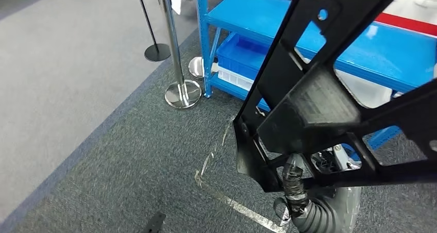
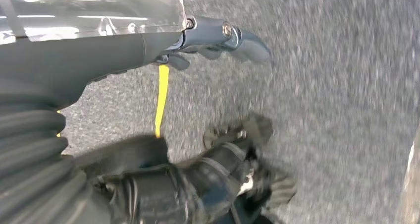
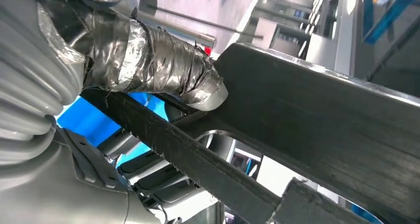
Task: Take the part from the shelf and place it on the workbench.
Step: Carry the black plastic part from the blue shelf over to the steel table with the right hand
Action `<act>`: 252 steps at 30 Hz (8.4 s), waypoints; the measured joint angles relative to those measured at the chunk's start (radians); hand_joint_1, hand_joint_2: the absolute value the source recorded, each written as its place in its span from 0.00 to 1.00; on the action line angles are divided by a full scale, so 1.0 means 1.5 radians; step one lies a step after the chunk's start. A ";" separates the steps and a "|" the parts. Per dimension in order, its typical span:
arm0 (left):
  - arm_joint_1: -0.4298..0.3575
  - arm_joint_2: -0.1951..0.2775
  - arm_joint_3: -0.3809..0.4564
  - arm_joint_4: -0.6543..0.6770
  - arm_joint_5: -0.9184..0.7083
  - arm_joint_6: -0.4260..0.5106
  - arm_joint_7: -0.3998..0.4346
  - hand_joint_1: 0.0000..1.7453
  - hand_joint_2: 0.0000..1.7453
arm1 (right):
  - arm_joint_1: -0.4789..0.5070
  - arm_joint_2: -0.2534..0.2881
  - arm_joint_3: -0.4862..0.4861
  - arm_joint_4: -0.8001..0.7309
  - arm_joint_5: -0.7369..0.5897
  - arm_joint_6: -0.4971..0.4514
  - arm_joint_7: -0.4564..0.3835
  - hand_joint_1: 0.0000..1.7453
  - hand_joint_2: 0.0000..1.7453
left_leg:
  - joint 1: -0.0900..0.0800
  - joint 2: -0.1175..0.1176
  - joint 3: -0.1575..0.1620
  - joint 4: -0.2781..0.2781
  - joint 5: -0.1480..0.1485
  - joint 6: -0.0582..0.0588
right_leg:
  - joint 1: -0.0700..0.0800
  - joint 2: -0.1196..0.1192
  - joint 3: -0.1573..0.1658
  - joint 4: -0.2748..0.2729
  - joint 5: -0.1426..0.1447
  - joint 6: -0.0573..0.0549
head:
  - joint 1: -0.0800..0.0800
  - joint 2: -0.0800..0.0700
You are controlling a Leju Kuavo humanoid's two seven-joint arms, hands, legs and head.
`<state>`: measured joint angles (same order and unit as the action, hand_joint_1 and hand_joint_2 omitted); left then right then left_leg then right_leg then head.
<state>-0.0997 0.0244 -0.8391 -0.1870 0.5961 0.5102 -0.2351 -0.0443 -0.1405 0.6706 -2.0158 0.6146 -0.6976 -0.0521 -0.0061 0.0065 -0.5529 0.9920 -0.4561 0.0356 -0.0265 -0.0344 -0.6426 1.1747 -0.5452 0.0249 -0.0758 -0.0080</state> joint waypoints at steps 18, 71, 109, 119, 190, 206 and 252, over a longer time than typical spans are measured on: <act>-0.003 0.000 -0.003 0.000 0.000 -0.009 -0.003 0.00 1.00 | 0.004 0.010 0.000 0.006 -0.029 0.000 -0.018 1.00 1.00 | 0.009 -0.014 -0.128 0.208 -0.075 -0.043 | -0.006 0.000 0.033 -0.068 0.038 -0.019 | -0.011 0.000; -0.022 0.061 -0.079 -0.632 -0.354 0.087 0.476 0.00 1.00 | 0.076 -0.006 -0.007 -0.024 -0.038 -0.001 0.012 1.00 1.00 | 0.005 -0.093 -0.048 0.048 -0.002 -0.009 | -0.012 0.083 0.032 -0.063 0.033 0.013 | 0.002 0.000; -0.010 0.050 -0.030 -0.458 -0.101 0.037 0.151 0.00 1.00 | 0.025 -0.004 -0.007 0.016 -0.158 0.000 -0.082 1.00 1.00 | 0.010 -0.016 -0.134 0.185 -0.056 -0.032 | -0.006 0.008 0.049 -0.092 0.043 -0.015 | -0.009 0.000; -0.008 0.013 0.012 -0.206 -0.028 0.001 0.050 0.00 1.00 | 0.005 -0.002 -0.006 0.029 -0.181 0.000 -0.099 1.00 1.00 | 0.001 0.019 -0.061 0.027 0.023 -0.007 | 0.002 -0.062 0.080 -0.099 0.018 0.011 | -0.005 0.000; 0.009 0.009 0.047 -0.027 -0.023 0.000 0.037 0.00 1.00 | 0.008 0.018 0.030 0.059 -0.206 -0.001 -0.124 1.00 1.00 | 0.001 -0.031 -0.040 0.022 0.007 0.017 | 0.007 0.021 -0.023 0.064 -0.025 0.008 | 0.004 0.000; 0.008 -0.004 0.047 -0.027 -0.003 -0.025 0.052 0.00 1.00 | 0.032 0.041 0.013 0.055 -0.251 -0.001 -0.140 1.00 1.00 | 0.009 -0.011 -0.100 0.158 -0.041 -0.022 | 0.005 0.017 0.054 -0.101 0.040 -0.019 | -0.001 0.000; 0.009 -0.011 0.046 -0.025 0.018 -0.049 0.074 0.00 1.00 | 0.035 0.043 -0.001 0.052 -0.244 -0.001 -0.116 1.00 1.00 | 0.002 -0.018 -0.026 0.028 -0.009 0.013 | 0.009 0.020 -0.019 0.040 -0.003 0.007 | 0.009 0.000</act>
<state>-0.0867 0.0077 -0.7694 -0.2243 0.6226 0.4367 -0.1238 0.0082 -0.0766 0.6687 -1.9375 0.2483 -0.6989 -0.2258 -0.0032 -0.0209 -0.5925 1.0342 -0.4689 0.0553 -0.0129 -0.0051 -0.6708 1.2350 -0.5493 0.0353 -0.0625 -0.0080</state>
